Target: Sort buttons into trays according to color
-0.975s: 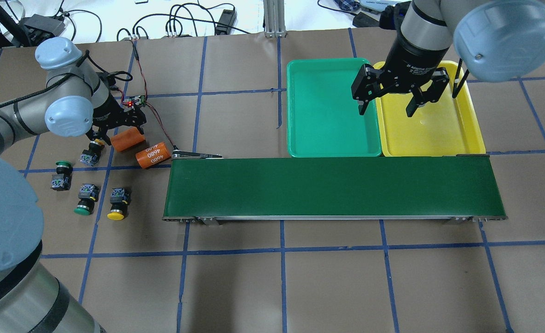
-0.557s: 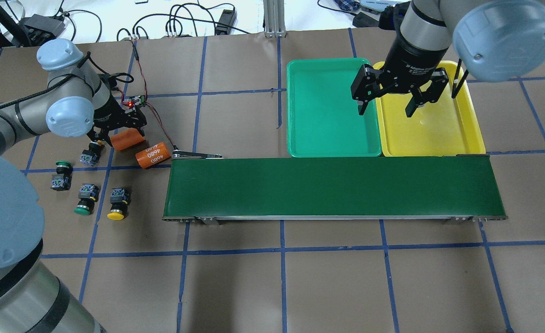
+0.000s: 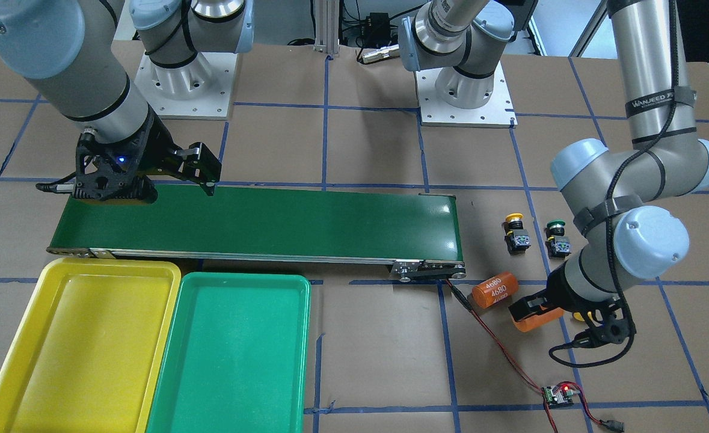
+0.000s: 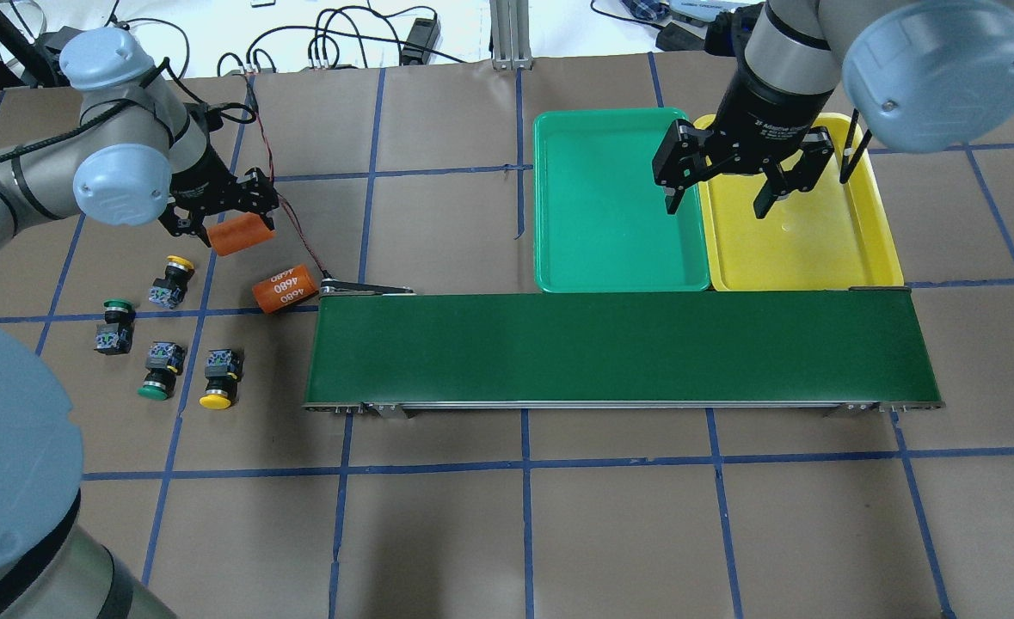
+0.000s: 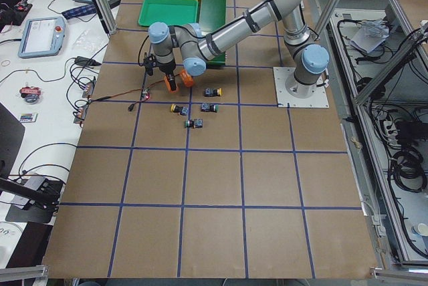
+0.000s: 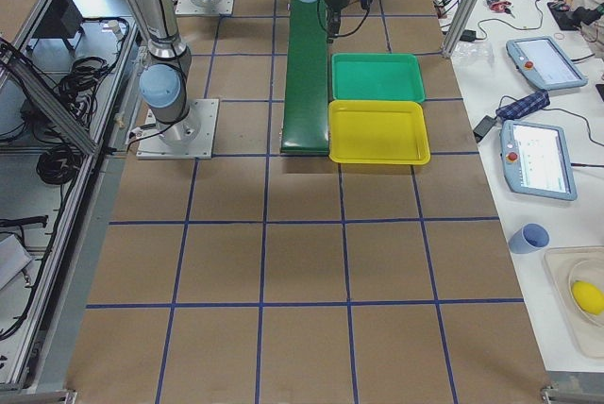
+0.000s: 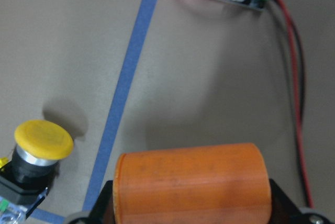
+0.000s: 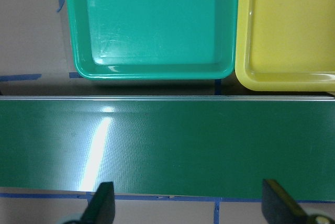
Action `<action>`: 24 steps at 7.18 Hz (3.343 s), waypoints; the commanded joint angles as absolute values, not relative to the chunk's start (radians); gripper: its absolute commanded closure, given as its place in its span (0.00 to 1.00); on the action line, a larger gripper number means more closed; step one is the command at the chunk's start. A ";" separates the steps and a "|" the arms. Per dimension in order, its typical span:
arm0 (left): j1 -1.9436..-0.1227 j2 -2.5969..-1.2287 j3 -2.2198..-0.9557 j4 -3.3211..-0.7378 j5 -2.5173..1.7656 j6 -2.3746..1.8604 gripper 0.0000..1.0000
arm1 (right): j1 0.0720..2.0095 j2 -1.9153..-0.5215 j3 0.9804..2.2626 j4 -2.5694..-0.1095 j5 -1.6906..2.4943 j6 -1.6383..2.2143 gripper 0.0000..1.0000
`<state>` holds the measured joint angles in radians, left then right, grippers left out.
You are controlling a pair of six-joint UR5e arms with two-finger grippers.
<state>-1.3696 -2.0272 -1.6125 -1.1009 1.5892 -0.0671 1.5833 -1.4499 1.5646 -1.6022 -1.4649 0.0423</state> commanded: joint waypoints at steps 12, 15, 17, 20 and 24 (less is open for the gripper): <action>-1.606 -1.735 -1.965 -1.117 1.574 -0.035 0.01 | 1.585 -1.448 1.566 -1.598 -1.454 0.043 0.00; -1.611 -1.708 -1.956 -1.124 1.574 -0.003 0.00 | 1.585 -1.448 1.566 -1.597 -1.454 0.044 0.00; -1.586 -1.675 -1.843 -1.209 1.559 -0.005 0.00 | 1.585 -1.450 1.583 -1.598 -1.453 0.044 0.00; -1.443 -1.747 -1.703 -1.255 1.563 -0.043 0.00 | 1.585 -1.450 1.586 -1.598 -1.454 0.046 0.00; -1.376 -1.911 -1.701 -1.094 1.555 -0.156 0.00 | 1.588 -1.450 1.589 -1.600 -1.459 0.045 0.00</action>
<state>-1.3806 -1.8555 -1.7023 -1.1686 1.5561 -0.1299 1.5866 -1.4514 1.5884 -1.5988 -1.4583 0.0465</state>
